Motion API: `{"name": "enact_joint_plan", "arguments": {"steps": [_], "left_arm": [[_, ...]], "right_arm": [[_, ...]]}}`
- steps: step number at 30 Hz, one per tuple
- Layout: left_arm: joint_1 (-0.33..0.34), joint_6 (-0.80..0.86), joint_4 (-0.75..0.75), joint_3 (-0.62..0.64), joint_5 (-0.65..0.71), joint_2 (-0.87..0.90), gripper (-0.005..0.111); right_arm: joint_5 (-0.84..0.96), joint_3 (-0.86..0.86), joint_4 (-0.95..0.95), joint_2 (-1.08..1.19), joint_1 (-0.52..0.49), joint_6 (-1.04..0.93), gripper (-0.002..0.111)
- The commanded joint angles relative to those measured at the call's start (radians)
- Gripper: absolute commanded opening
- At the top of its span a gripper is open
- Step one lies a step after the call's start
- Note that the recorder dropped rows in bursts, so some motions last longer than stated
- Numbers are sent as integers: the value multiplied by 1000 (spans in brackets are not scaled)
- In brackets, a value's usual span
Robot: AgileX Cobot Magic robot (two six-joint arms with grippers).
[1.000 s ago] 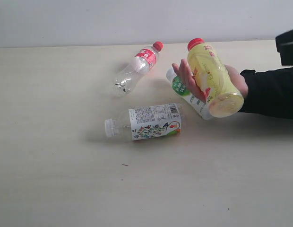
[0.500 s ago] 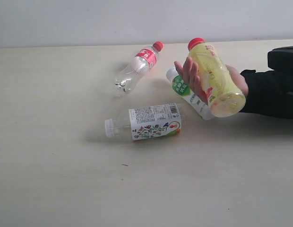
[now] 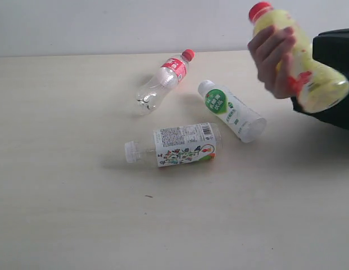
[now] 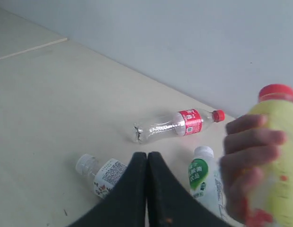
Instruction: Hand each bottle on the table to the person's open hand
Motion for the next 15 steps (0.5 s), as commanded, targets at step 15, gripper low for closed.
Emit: {"name": "enact_joint_plan", "arguments": {"steps": [15], "left_arm": [[2,1,3,3,-3,-6,0]], "right_arm": [[64,-10,73,-166,-2,-121,0]]}}
